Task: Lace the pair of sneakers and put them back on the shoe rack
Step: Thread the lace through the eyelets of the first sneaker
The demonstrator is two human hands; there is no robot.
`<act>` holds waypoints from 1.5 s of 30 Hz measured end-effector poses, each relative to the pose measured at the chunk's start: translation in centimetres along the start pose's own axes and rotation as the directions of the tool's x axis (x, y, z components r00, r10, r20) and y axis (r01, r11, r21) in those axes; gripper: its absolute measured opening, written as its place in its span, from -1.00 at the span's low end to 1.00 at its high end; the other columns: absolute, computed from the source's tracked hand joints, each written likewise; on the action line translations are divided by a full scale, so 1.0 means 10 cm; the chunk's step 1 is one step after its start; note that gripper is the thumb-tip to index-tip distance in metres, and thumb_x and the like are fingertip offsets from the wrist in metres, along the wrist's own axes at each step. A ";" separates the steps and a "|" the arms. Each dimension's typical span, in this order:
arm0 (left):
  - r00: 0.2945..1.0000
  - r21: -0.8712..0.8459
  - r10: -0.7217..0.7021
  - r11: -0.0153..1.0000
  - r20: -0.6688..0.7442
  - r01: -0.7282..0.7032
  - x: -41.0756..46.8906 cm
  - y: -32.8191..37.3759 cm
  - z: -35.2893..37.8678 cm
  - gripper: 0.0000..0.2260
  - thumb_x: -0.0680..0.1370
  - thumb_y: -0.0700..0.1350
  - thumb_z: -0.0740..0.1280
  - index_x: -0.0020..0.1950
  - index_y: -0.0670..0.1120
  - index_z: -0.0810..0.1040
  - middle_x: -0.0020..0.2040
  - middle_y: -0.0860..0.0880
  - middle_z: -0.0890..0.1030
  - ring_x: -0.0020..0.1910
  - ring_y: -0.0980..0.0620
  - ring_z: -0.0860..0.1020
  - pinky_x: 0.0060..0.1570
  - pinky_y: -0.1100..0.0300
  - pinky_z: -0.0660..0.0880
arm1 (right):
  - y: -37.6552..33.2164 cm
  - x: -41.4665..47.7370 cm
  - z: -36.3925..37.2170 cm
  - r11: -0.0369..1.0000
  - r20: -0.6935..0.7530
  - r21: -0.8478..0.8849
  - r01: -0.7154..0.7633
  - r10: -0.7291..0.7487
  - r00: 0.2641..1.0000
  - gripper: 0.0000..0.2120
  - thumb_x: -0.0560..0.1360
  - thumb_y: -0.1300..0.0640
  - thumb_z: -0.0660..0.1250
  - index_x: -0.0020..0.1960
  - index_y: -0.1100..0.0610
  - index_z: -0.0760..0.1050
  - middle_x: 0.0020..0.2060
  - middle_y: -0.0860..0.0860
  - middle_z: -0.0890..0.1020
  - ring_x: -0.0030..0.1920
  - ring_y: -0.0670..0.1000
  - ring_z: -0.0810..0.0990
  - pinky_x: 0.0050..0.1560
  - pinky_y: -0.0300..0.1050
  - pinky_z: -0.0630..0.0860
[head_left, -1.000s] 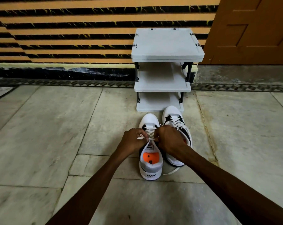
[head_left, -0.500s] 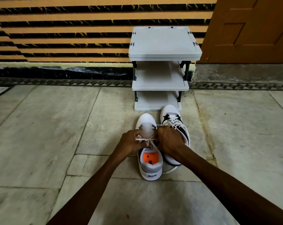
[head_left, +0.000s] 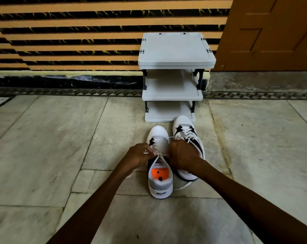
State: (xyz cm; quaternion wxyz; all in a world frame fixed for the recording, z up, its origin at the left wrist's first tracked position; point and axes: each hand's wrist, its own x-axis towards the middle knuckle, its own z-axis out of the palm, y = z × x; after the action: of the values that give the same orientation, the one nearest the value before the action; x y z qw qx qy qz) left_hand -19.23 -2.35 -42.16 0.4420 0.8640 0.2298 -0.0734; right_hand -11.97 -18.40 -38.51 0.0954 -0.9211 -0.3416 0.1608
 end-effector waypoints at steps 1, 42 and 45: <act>1.000 -0.001 -0.012 1.000 0.008 0.012 0.01 -0.01 -0.01 -0.82 0.49 0.06 0.38 -0.19 -0.03 0.60 -0.16 0.04 0.62 -0.22 0.18 0.51 -0.31 0.34 0.36 | 0.02 0.01 -0.03 0.999 0.041 0.041 0.003 -0.005 0.999 -0.78 0.48 0.13 0.31 -0.02 0.23 0.65 -0.02 0.21 0.67 0.01 0.20 0.64 -0.09 -0.11 0.51; 0.860 0.278 0.360 0.922 -0.361 -0.270 -0.06 0.17 0.12 -0.83 0.51 -0.04 0.30 0.02 -0.01 0.64 -0.15 -0.03 0.70 -0.22 0.01 0.63 -0.17 0.07 0.60 | -0.05 0.18 0.04 0.218 0.069 0.969 -0.120 0.229 0.971 -0.86 0.51 0.38 0.31 0.04 0.33 0.59 -0.35 0.11 0.67 -0.51 -0.15 0.56 -0.49 -0.32 0.42; 0.874 0.219 0.322 0.942 -0.365 -0.255 -0.06 0.15 0.17 -0.81 0.53 -0.08 0.29 0.09 -0.01 0.61 -0.15 -0.03 0.70 -0.20 0.04 0.62 -0.12 0.08 0.60 | -0.06 0.18 0.06 0.118 0.079 0.987 -0.110 0.243 0.967 -0.86 0.52 0.44 0.27 -0.03 0.33 0.59 -0.42 0.06 0.60 -0.58 -0.19 0.54 -0.56 -0.36 0.41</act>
State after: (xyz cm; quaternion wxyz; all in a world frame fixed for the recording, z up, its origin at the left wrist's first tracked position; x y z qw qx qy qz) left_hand -18.93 -4.64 -41.88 0.3195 0.9188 0.1757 0.1509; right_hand -11.24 -16.71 -39.35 0.6713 -0.6733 -0.0360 0.3077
